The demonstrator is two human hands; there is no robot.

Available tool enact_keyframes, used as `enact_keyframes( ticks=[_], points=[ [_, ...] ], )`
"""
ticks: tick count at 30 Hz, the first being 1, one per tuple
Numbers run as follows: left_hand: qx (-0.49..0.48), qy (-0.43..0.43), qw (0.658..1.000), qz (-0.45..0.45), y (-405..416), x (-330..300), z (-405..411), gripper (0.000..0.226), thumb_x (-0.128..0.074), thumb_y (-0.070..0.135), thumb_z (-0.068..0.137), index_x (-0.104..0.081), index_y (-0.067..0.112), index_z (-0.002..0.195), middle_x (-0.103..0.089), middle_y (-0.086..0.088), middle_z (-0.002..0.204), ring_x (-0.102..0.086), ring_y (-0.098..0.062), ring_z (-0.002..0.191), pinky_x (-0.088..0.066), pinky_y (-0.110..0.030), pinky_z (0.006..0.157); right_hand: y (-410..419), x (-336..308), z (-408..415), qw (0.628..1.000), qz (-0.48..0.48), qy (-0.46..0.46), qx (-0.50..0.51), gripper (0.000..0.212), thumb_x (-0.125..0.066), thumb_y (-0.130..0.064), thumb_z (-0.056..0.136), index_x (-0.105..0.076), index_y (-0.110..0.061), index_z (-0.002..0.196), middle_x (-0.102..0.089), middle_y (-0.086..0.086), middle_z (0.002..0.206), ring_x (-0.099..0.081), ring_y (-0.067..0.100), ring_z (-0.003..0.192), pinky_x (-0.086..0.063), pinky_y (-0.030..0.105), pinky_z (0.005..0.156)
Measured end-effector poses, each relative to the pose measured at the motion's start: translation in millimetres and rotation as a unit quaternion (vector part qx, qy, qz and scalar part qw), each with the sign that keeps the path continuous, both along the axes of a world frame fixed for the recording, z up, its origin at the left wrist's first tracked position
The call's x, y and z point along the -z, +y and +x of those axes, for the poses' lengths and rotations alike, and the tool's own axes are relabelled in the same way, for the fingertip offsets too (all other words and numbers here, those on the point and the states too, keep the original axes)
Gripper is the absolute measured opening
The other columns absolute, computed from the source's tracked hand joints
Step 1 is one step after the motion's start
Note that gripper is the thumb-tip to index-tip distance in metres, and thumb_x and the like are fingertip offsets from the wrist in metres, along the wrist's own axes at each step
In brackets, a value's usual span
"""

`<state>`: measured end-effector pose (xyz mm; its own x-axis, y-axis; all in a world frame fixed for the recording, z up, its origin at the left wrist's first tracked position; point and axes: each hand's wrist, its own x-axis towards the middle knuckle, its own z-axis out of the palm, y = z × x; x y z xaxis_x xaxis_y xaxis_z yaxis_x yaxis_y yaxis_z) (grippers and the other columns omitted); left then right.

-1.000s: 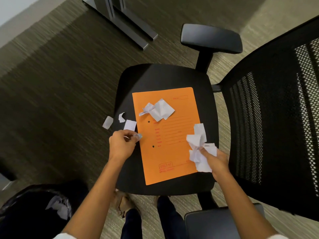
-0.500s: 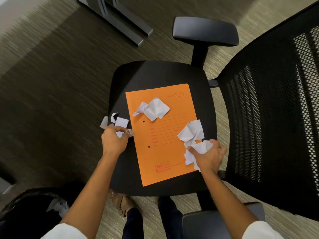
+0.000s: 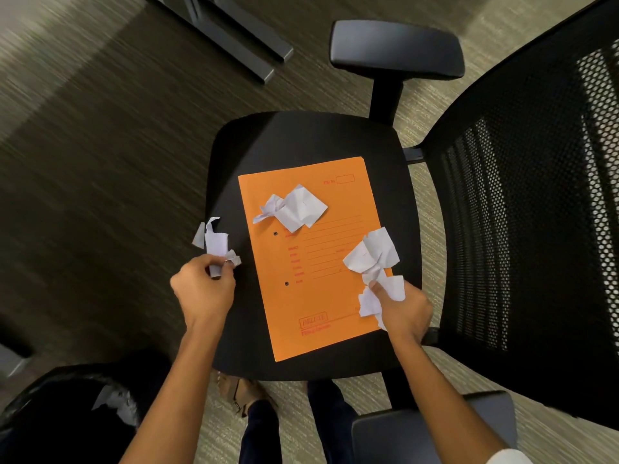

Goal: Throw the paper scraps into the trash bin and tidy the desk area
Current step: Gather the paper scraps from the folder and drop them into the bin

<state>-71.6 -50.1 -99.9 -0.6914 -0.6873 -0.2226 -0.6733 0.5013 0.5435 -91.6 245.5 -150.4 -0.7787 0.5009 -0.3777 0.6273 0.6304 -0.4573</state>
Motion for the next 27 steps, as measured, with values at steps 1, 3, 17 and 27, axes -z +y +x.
enact_keyframes(
  ticks=[1, 3, 17, 27],
  points=[
    [-0.016, 0.013, 1.0, -0.008, -1, -4, 2, 0.008, -0.073, 0.011, 0.085, -0.074, 0.006, 0.091, -0.074, -0.01, 0.086, -0.07, -0.021, 0.076, -0.052, -0.027, 0.066, 2, -2, -1, 0.999, -0.033, -0.001, 0.022, 0.035, -0.085, -0.047, 0.071, -0.074, -0.02, 0.089, -0.074, 0.005, 0.09, -0.069, 0.026, 0.089, -0.06, 0.047, 0.074],
    [-0.03, 0.045, 0.998, -0.012, -1, -13, 2, 0.005, -0.074, 0.012, 0.084, -0.072, 0.008, 0.086, -0.072, -0.007, 0.08, -0.066, -0.016, 0.066, -0.046, -0.019, 0.058, 5, -10, -3, 0.993, -0.103, 0.01, 0.065, 0.025, -0.087, -0.045, 0.068, -0.071, -0.029, 0.076, -0.073, -0.008, 0.079, -0.071, 0.017, 0.079, -0.062, 0.043, 0.066],
    [0.238, -0.083, 0.927, 0.277, 138, 10, -76, 0.095, -0.08, 0.017, 0.079, -0.022, 0.01, 0.154, -0.066, -0.002, 0.086, -0.063, -0.016, 0.079, -0.048, -0.026, 0.066, 17, -19, -70, 0.98, -0.184, 0.015, -0.073, 0.047, -0.089, -0.028, 0.07, -0.071, -0.004, 0.106, -0.061, 0.007, 0.132, -0.062, 0.015, 0.103, -0.053, 0.018, 0.078],
    [0.208, -0.132, 0.948, 0.203, 170, 34, -77, 0.022, -0.07, 0.01, 0.078, -0.074, 0.01, 0.1, -0.074, -0.011, 0.09, -0.067, -0.03, 0.082, -0.038, -0.027, 0.059, 0, 0, -61, 0.97, -0.072, 0.058, -0.225, 0.016, -0.077, -0.012, 0.082, -0.073, -0.003, 0.095, -0.068, 0.01, 0.106, -0.065, 0.025, 0.095, -0.054, 0.034, 0.076]
  ],
)
